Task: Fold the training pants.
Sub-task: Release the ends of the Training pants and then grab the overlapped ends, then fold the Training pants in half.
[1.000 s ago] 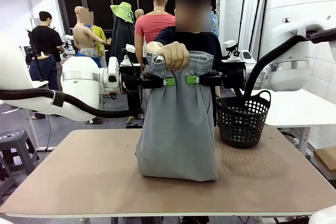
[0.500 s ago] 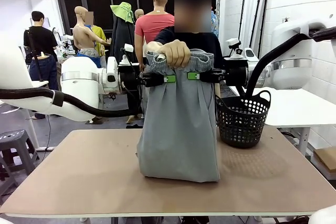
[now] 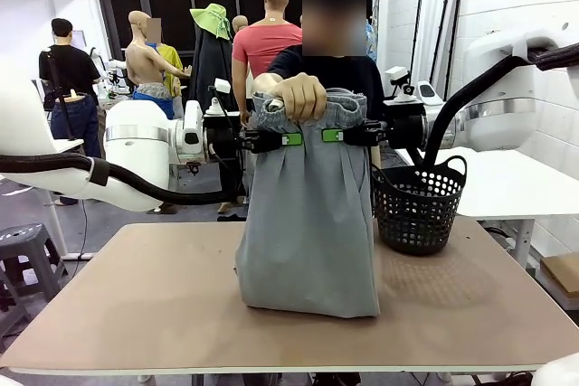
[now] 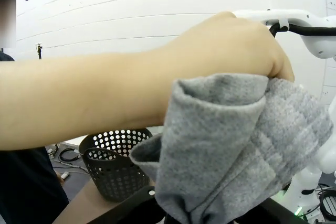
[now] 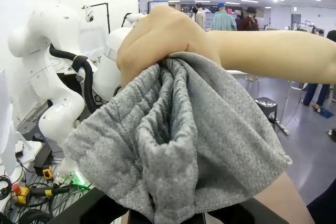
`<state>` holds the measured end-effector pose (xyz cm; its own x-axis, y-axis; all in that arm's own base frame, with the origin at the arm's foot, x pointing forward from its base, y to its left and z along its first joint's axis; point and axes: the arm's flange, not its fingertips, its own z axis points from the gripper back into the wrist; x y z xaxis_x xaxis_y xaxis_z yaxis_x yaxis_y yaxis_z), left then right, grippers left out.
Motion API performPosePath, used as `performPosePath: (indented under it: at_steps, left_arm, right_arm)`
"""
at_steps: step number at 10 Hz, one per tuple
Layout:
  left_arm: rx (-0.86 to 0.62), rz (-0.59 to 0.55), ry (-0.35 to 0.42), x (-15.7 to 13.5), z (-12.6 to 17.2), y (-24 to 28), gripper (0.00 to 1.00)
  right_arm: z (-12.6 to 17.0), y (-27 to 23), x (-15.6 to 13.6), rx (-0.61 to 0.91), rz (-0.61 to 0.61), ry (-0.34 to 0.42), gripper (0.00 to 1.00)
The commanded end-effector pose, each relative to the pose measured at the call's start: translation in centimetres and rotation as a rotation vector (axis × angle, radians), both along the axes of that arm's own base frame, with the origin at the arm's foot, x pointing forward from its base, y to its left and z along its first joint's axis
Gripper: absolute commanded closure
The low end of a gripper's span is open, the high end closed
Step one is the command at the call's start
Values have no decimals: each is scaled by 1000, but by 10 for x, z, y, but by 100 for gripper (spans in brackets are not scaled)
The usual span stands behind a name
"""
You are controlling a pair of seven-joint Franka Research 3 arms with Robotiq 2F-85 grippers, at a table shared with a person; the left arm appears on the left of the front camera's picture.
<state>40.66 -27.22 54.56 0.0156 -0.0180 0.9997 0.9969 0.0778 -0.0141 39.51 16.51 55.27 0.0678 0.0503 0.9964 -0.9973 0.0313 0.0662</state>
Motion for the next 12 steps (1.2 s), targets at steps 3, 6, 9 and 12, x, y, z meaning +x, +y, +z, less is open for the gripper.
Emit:
performPosePath:
  at_steps: [3, 6, 9, 12]
  left_arm:
    - [0, 0, -7, 0, 2, -1, 100]
    - [0, 0, -7, 0, 2, -1, 100]
    - [0, 0, -7, 0, 2, -1, 100]
    - [0, 0, -7, 0, 2, -1, 100]
  right_arm:
    - [-1, -1, -2, 20, -6, 8, 100]
    - [-1, -1, -2, 20, -6, 8, 100]
    - [-1, -1, -2, 20, -6, 8, 100]
    - [-1, -1, -2, 20, -6, 8, 100]
